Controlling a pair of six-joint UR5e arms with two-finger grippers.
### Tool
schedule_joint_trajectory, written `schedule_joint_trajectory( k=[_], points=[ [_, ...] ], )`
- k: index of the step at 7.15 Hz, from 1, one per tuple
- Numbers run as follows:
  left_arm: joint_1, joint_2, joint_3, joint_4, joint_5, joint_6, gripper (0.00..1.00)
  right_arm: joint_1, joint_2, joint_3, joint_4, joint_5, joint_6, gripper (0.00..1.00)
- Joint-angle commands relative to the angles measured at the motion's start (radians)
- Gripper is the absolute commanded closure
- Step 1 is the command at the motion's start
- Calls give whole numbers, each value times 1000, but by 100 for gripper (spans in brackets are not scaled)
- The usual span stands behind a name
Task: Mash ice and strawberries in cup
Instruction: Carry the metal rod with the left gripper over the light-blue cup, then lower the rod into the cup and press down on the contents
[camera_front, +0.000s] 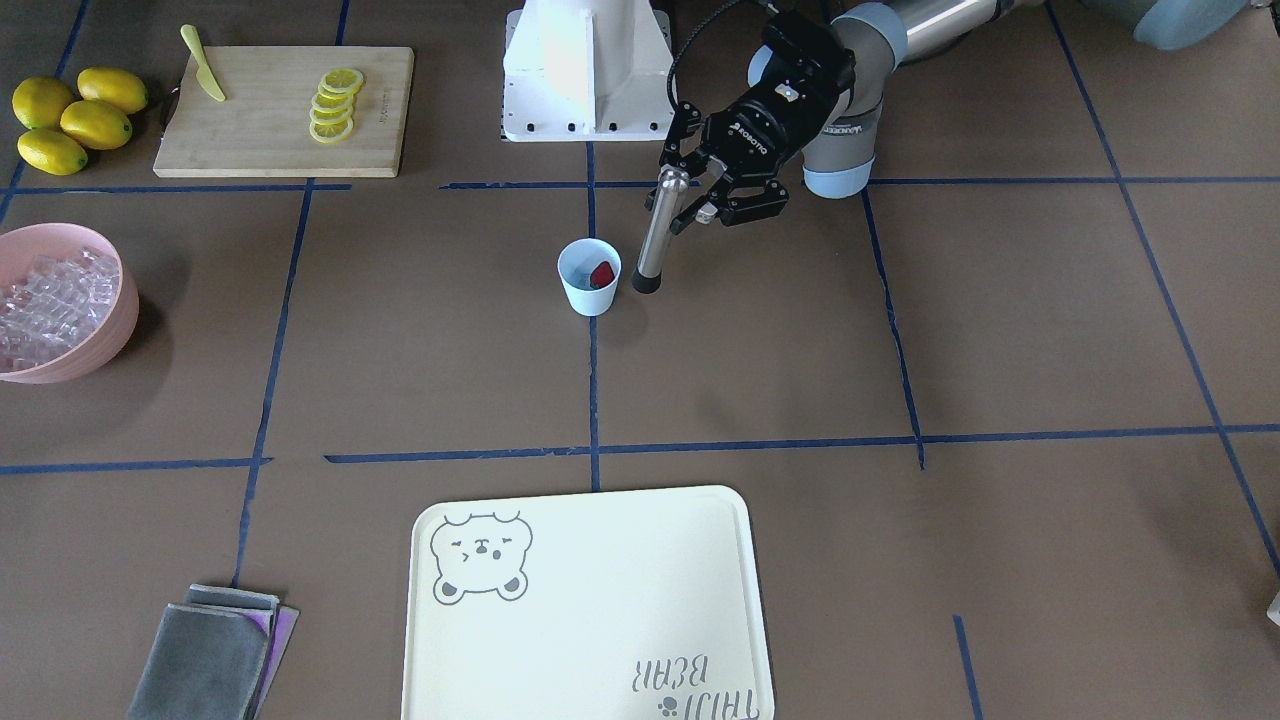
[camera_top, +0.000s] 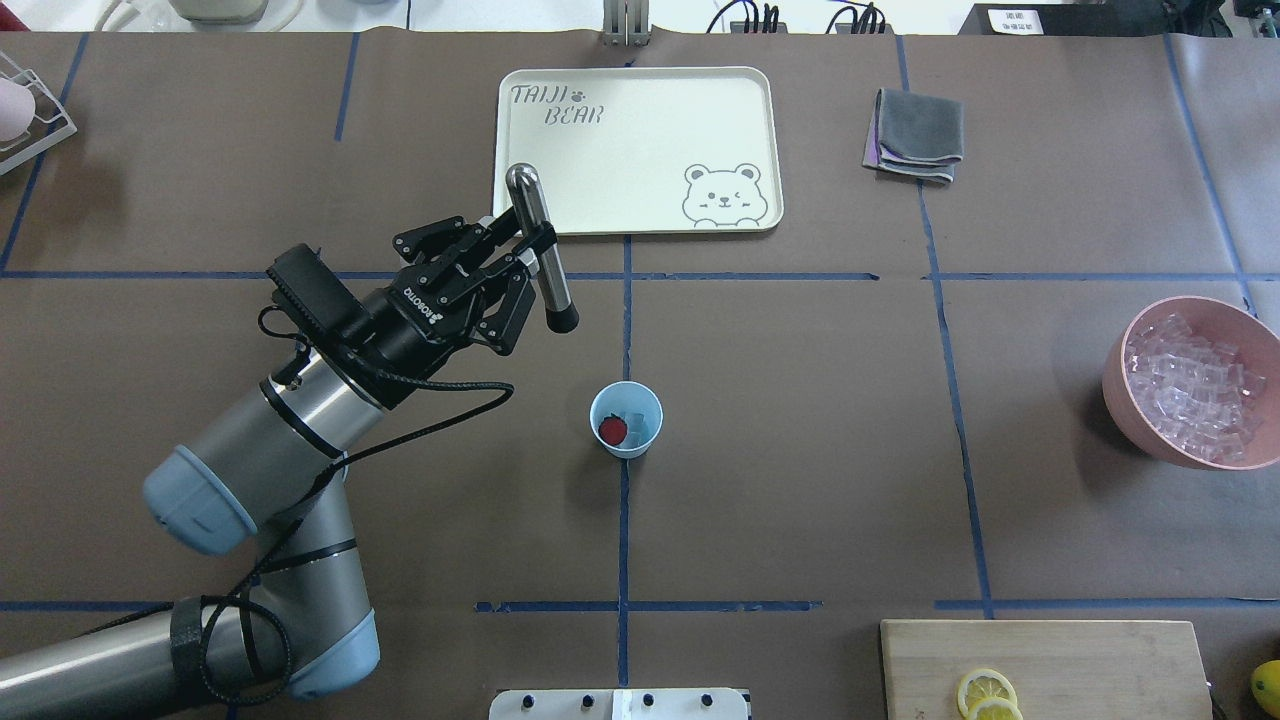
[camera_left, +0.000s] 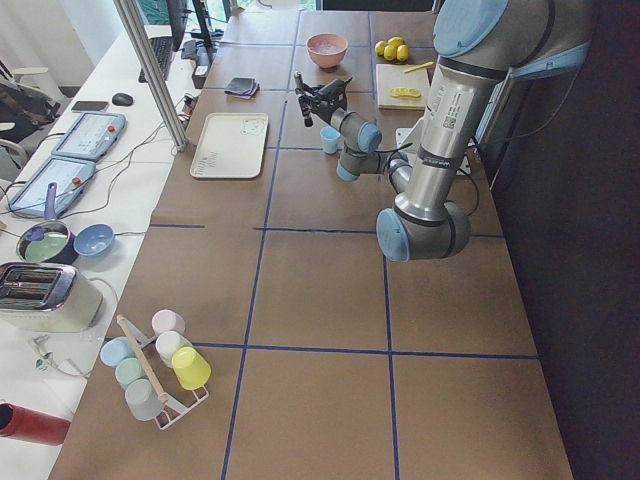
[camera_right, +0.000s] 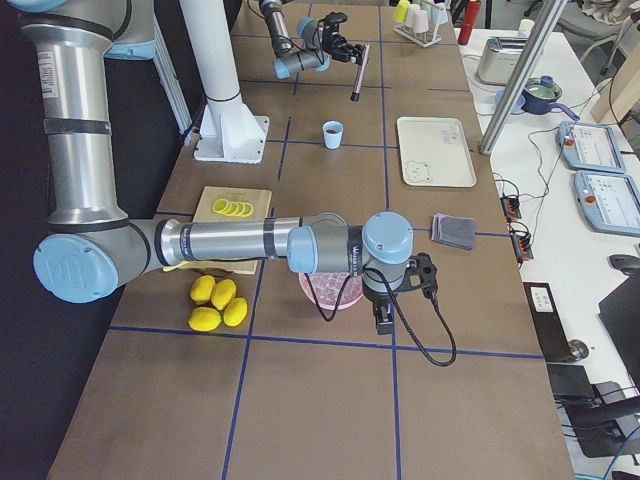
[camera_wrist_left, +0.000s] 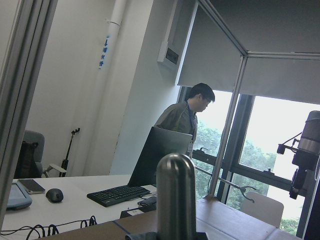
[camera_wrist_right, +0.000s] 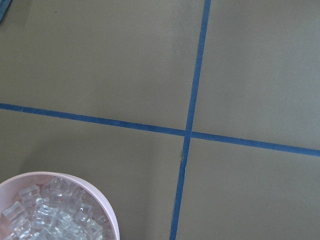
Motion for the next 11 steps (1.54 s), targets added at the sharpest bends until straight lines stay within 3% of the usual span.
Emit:
schedule_joint_trajectory(
  k=[1, 7, 11],
  points=[
    [106, -13, -7, 31, 91, 62, 100, 0, -7, -3, 0, -1, -1, 1],
    [199, -33, 4, 57, 145, 54, 100, 0, -7, -11, 0, -5, -1, 1],
    [194, -61, 12, 54, 139, 53, 100, 0, -7, -11, 0, -5, -1, 1]
  ],
)
